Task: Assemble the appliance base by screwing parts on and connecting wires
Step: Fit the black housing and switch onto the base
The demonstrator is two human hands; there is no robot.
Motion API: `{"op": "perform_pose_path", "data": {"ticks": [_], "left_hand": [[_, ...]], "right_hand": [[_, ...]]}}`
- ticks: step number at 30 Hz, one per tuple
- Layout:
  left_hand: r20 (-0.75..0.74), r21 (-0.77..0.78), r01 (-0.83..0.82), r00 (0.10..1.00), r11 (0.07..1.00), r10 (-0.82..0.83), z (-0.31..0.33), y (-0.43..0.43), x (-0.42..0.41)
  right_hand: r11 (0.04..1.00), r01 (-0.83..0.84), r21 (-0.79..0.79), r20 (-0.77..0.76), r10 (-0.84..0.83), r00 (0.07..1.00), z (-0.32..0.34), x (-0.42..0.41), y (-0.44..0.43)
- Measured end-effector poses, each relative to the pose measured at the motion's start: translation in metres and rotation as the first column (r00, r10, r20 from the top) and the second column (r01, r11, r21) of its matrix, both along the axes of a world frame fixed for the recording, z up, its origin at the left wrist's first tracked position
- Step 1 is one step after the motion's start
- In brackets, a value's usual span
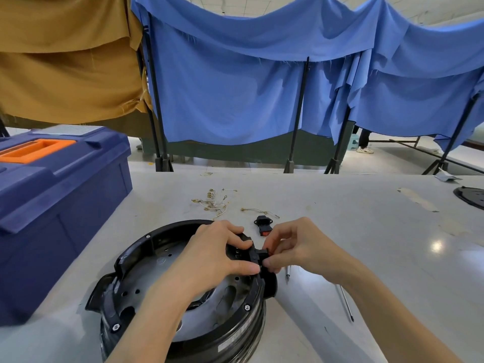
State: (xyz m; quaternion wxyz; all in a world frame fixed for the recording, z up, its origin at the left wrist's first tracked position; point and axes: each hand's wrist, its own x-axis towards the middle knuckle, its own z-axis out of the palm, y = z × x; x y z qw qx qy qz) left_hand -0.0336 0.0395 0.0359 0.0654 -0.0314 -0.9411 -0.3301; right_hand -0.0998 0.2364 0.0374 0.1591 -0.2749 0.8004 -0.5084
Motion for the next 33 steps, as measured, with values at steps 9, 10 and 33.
{"op": "perform_pose_path", "data": {"ticks": [9,10,33], "left_hand": [[0.005,0.011,0.015,1.000,1.000,-0.015,-0.001,-0.001,0.000],[-0.001,0.004,0.018,1.000,1.000,-0.018,0.000,-0.001,0.000],[0.028,0.006,0.043,0.999,0.999,-0.043,0.004,0.000,0.001]], "right_hand": [[0.999,0.017,0.037,-0.049,-0.015,0.999,-0.005,0.001,-0.006],[0.999,0.021,0.042,-0.053,-0.019,0.998,-0.005,0.002,-0.007],[0.967,0.208,0.146,-0.163,-0.184,0.969,0.001,0.009,-0.016]]}}
